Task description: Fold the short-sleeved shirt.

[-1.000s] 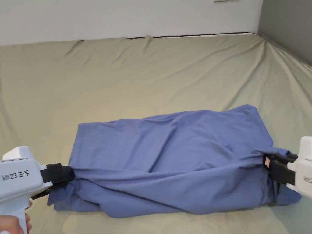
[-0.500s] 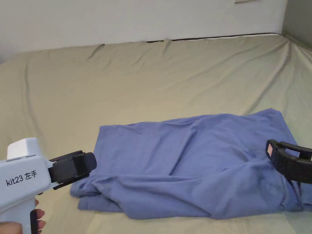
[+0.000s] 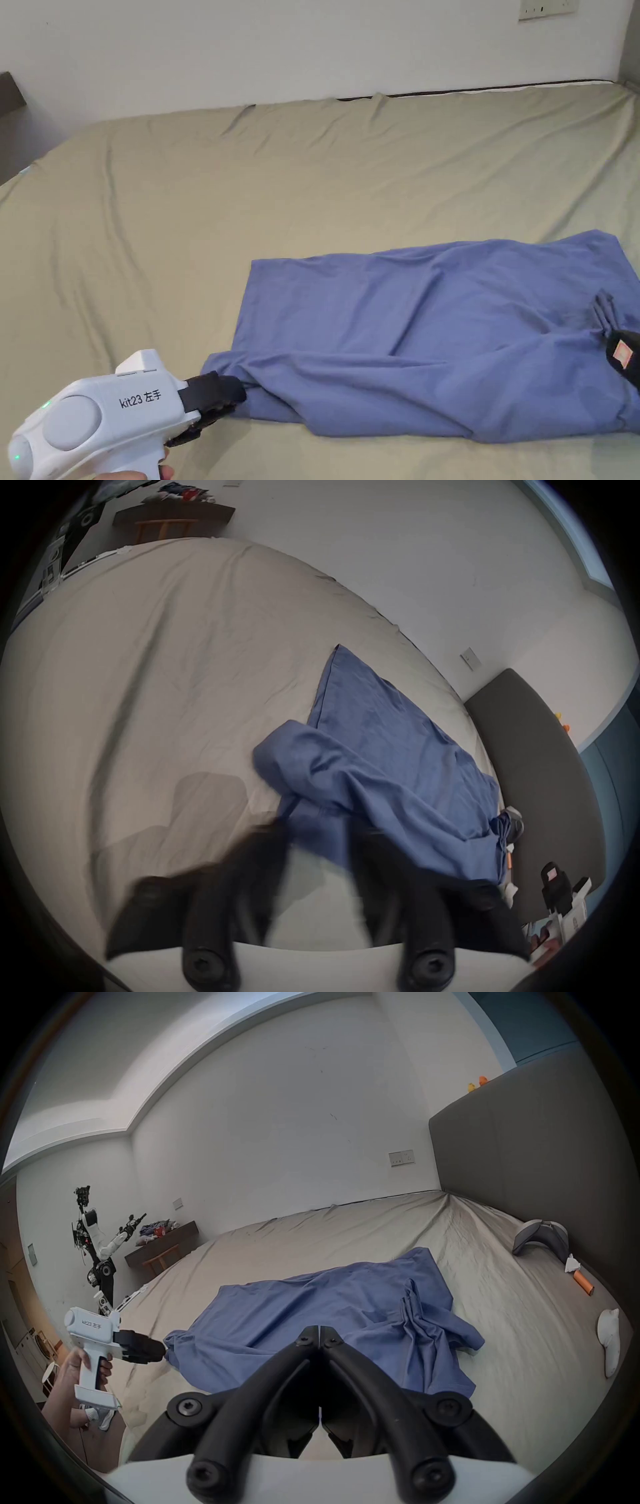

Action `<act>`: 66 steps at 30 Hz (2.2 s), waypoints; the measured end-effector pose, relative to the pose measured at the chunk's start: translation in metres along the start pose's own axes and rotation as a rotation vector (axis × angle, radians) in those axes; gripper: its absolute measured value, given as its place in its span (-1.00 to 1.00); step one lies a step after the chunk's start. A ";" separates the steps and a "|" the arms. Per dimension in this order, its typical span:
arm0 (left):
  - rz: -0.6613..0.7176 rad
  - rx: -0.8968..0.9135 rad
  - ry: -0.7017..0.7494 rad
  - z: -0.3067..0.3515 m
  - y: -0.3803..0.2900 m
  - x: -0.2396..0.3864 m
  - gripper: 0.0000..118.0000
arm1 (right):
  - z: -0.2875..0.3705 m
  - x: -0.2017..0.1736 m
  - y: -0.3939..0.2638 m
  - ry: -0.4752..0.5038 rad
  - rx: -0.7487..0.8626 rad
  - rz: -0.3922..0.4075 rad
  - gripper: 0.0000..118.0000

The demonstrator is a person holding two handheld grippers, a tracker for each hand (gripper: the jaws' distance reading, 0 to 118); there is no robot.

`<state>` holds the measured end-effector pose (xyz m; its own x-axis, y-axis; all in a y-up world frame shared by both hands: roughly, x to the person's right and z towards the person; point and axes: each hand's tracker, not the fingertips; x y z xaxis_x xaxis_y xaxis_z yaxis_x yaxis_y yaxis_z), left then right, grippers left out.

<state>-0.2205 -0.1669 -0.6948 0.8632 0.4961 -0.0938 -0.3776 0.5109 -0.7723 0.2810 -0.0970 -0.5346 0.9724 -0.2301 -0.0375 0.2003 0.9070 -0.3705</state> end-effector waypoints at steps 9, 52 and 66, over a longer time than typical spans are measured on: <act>0.007 -0.062 -0.054 -0.030 0.020 0.004 0.48 | -0.017 -0.007 0.004 0.021 -0.028 0.025 -1.00; -0.159 -0.071 -0.151 0.030 0.005 0.046 -0.79 | -0.012 0.066 -0.007 -0.106 -0.209 -0.100 -0.76; -0.173 -0.091 -0.047 0.097 -0.080 0.007 -0.79 | 0.087 0.035 -0.055 -0.196 -0.225 -0.090 -0.76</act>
<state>-0.2169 -0.1357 -0.5727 0.8950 0.4401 0.0731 -0.1913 0.5266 -0.8283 0.3147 -0.1242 -0.4349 0.9609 -0.2131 0.1766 0.2761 0.7803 -0.5612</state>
